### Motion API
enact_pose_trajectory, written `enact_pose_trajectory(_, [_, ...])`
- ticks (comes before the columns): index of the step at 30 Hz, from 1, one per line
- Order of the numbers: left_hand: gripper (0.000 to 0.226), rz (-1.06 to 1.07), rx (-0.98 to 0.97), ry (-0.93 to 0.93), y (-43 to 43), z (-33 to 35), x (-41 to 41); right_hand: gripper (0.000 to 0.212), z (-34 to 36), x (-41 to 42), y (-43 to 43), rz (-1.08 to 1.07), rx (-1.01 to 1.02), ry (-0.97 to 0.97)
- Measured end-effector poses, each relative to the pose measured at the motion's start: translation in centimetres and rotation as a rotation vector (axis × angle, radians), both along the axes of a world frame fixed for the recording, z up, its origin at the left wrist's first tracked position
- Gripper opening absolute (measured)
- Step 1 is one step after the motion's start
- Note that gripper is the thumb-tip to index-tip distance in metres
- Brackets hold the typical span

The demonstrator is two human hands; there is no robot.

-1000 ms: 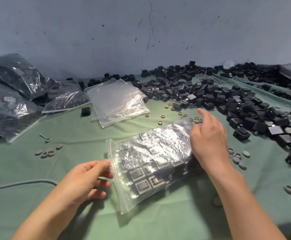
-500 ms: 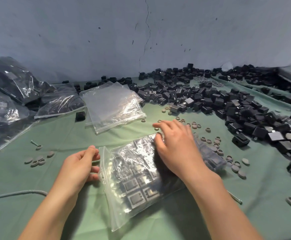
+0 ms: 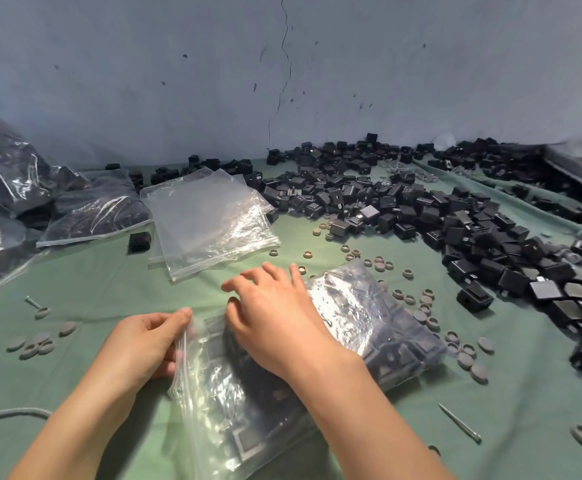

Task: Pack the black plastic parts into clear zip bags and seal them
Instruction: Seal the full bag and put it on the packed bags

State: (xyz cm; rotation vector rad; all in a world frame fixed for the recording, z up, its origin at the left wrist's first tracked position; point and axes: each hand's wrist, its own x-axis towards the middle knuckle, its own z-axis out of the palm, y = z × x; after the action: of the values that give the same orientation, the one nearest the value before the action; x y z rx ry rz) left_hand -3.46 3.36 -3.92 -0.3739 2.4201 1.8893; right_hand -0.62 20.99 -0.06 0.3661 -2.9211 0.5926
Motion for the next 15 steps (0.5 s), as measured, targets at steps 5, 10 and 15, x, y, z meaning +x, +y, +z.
enact_pose_trajectory(5, [0.030,-0.059,0.107,-0.052,-0.2,0.2,-0.1,0.040,-0.9,-0.4,-1.5,0.051,0.045,-0.007])
enact_pose_trajectory(10, [0.031,-0.069,0.120,-0.068,-0.3,0.0,-0.3,0.038,-1.3,-0.5,-1.8,0.041,0.080,-0.036])
enact_pose_trajectory(15, [0.033,-0.073,0.090,-0.064,-0.8,-0.2,-0.6,0.039,-1.3,-0.6,-1.8,0.037,0.106,-0.042])
